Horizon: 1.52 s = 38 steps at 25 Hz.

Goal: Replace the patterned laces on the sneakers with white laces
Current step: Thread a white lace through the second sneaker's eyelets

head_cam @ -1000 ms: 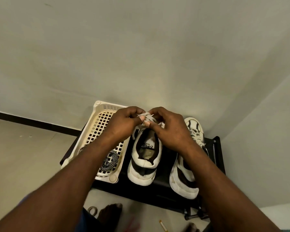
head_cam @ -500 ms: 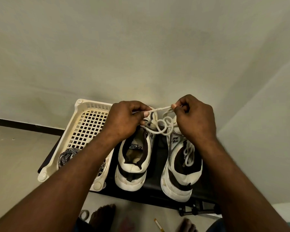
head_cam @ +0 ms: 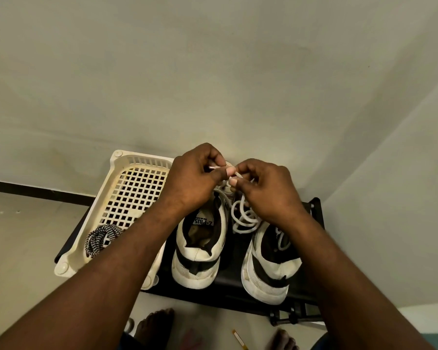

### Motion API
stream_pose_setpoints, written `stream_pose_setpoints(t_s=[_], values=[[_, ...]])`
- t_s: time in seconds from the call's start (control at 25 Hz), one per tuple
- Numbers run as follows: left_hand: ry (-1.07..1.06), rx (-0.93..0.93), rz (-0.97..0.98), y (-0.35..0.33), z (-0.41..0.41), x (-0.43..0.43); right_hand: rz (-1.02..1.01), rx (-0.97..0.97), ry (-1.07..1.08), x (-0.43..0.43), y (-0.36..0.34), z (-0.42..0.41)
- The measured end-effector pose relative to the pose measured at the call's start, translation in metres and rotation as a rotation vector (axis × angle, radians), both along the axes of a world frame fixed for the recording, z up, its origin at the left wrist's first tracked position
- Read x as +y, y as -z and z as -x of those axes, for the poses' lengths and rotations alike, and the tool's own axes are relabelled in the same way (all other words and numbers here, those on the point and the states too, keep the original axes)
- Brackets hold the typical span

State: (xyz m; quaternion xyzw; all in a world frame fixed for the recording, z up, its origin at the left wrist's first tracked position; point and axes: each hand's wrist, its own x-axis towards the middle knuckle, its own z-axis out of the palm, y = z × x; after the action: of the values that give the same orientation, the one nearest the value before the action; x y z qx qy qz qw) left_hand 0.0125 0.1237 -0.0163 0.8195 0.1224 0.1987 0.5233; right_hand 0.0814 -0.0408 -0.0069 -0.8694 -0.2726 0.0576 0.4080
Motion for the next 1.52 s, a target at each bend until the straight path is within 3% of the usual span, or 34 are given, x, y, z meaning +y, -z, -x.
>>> stream_pose_setpoints(t_s=[0.16, 0.24, 0.4, 0.48, 0.6, 0.64, 0.76, 0.96, 1.24, 1.4, 1.52], values=[[0.081, 0.303, -0.551, 0.01, 0.001, 0.017, 0.135, -0.028, -0.001, -0.008, 0.003, -0.008], [0.101, 0.392, -0.687, 0.013, 0.003, 0.015, 0.133, -0.045, 0.015, -0.008, 0.003, -0.009], [0.035, 0.385, -0.863, 0.012, 0.001, 0.009, 0.096, -0.106, 0.124, -0.008, 0.002, -0.012], [0.03, 0.317, -0.768, 0.007, 0.002, 0.006, 0.05, -0.097, 0.183, -0.01, 0.003, -0.015], [0.19, 0.222, -0.258, -0.007, 0.006, -0.005, -0.043, -0.091, 0.279, -0.014, -0.001, -0.018], [0.208, 0.179, -0.258, -0.008, 0.006, -0.008, -0.067, -0.08, 0.3, -0.015, -0.002, -0.019], [-0.05, 0.175, -0.59, 0.007, -0.002, -0.004, -0.028, -0.043, 0.221, -0.014, 0.001, -0.017], [-0.159, 0.442, -0.554, 0.046, -0.023, 0.0, 0.109, -0.039, 0.085, -0.002, 0.01, -0.011], [-0.203, 0.526, -0.738, 0.036, -0.026, -0.013, 0.194, -0.091, 0.153, 0.005, 0.017, -0.014], [-0.247, 0.588, -0.331, 0.051, -0.044, -0.008, 0.224, -0.091, 0.131, 0.006, 0.019, -0.017], [-0.301, 0.619, -0.185, 0.065, -0.058, -0.002, 0.238, -0.097, 0.13, 0.009, 0.022, -0.018]])
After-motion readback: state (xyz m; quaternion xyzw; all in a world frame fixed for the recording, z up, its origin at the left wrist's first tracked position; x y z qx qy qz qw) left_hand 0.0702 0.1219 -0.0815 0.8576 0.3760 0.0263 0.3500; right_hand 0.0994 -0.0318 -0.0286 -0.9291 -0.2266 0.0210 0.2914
